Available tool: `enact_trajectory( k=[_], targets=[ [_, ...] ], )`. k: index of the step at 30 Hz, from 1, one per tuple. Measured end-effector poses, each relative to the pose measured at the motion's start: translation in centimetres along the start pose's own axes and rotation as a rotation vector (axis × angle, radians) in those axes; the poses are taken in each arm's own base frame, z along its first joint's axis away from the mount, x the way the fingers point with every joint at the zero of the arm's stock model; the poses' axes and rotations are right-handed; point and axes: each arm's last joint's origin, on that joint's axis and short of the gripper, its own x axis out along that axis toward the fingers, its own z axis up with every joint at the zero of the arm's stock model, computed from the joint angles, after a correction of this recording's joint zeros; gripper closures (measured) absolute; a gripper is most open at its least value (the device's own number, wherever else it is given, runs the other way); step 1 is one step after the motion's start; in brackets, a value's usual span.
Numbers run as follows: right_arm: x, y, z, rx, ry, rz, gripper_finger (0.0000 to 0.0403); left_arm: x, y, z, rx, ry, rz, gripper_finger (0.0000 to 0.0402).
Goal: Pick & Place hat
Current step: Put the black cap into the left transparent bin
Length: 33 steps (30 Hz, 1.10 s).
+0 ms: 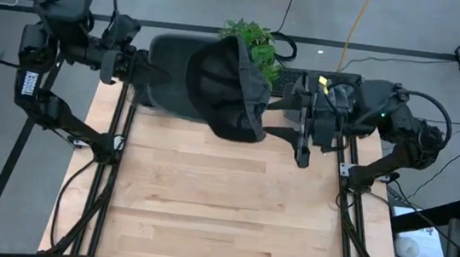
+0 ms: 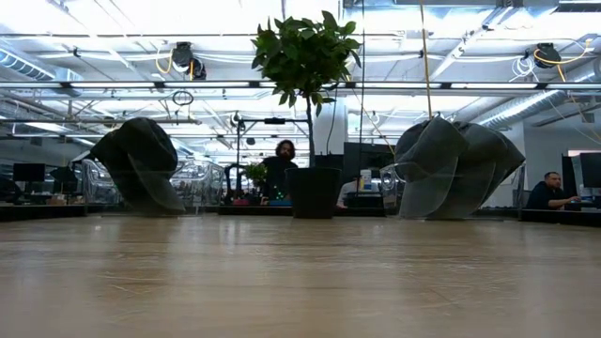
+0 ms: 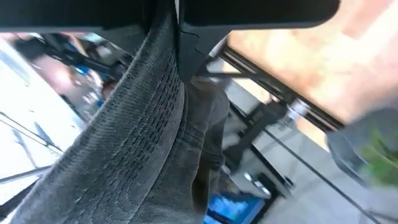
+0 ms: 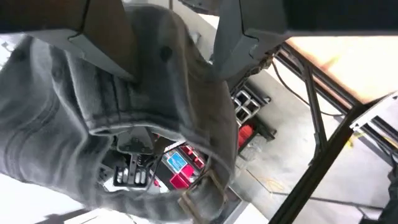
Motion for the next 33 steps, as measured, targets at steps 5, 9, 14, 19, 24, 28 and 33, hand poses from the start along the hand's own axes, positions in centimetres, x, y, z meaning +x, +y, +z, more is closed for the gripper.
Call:
enact_trajectory(
  k=[5, 9, 14, 19, 24, 28, 33],
  targets=[
    [-0.1, 0.9, 0.8, -0.104, 0.023, -0.021, 0.0218, 0.4, 0.9, 0.2, -0.13, 0.147, -0.088, 0.0394],
    [-0.3, 1.5, 1.2, -0.199, 0.049, -0.018, 0.0218, 1.5, 2.0, 0.1, -0.358, 0.299, -0.102, 0.0394],
    [-0.2, 1.9, 0.6, -0.203, 0.132, -0.003, 0.0218, 3.1, 3.4, -0.4, -0.507, 0.47, -0.098, 0.0391],
    [-1.1, 2.5, -0.5, -0.182, 0.277, 0.054, 0.0218, 4.8, 4.7, -0.7, -0.611, 0.599, -0.092, 0.0394],
    [-2.5, 3.0, -1.0, 0.0, 0.332, 0.133, 0.0218, 6.2, 5.8, -0.8, -0.651, 0.664, -0.088, 0.0394],
    [-2.4, 3.0, -1.0, 0.001, 0.329, 0.13, 0.0218, 7.3, 6.4, -0.8, -0.682, 0.715, -0.109, 0.0394],
    [-1.5, 3.3, -0.9, -0.055, 0.293, 0.161, 0.0217, 9.1, 7.6, -0.8, -0.722, 0.761, -0.114, 0.0394]
  ],
)
